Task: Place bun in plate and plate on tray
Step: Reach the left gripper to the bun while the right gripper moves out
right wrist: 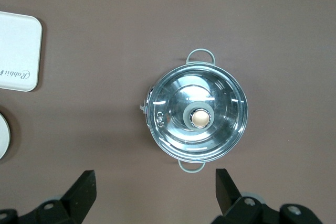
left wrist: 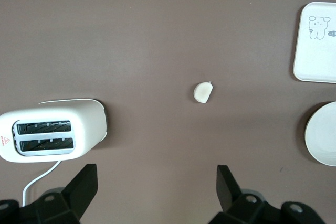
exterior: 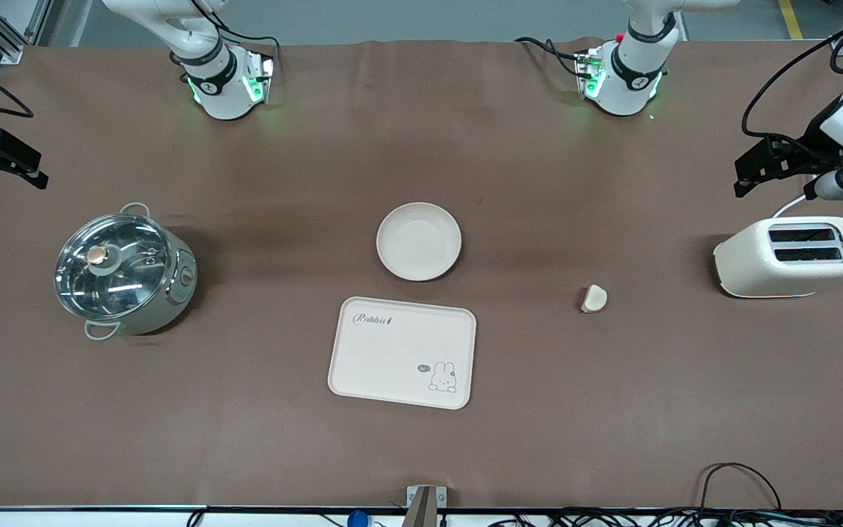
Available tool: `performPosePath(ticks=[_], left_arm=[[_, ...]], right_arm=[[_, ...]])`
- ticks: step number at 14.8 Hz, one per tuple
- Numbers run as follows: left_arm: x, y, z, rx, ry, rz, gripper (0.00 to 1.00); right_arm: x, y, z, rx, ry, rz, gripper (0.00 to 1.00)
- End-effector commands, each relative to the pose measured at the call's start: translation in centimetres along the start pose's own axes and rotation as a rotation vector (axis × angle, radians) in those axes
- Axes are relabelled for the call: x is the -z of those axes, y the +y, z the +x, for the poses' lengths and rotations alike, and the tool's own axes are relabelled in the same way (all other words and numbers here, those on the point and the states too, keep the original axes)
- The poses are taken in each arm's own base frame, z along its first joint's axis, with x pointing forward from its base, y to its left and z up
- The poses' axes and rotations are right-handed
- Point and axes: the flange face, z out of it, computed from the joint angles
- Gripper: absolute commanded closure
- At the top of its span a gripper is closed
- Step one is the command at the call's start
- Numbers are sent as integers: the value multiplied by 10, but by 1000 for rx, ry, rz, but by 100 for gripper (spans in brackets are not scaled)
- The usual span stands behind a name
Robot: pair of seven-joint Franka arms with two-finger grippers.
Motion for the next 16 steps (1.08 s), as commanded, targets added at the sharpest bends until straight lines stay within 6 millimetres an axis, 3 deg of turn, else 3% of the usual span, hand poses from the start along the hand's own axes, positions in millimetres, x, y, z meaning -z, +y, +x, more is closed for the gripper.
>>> performPosePath(ticks=[1, 3, 5, 7, 9, 11, 14, 16], left_arm=[[4, 3, -1, -4, -21, 18, 0], [5, 2, -2, 7, -21, 21, 0], [-11, 5, -2, -16, -68, 47, 0], [-67, 20, 14, -56, -145, 111, 0], [-148, 31, 42, -75, -214, 100, 0], [-222, 52, 57, -113, -206, 74, 0], [-313, 61, 62, -118, -155, 23, 0], [-363, 64, 58, -111, -113, -20, 0]], right_arm=[[1, 1, 0, -12, 9, 19, 0], [1, 0, 1, -11, 13, 20, 0], [-4, -3, 4, -6, 6, 20, 0], [-19, -12, 13, 2, -19, 62, 0], [-43, -27, 26, 14, -55, 116, 0], [-74, -44, 40, 32, -104, 149, 0], [-111, -60, 57, 48, -125, 152, 0], [-134, -79, 64, 64, -120, 173, 0]])
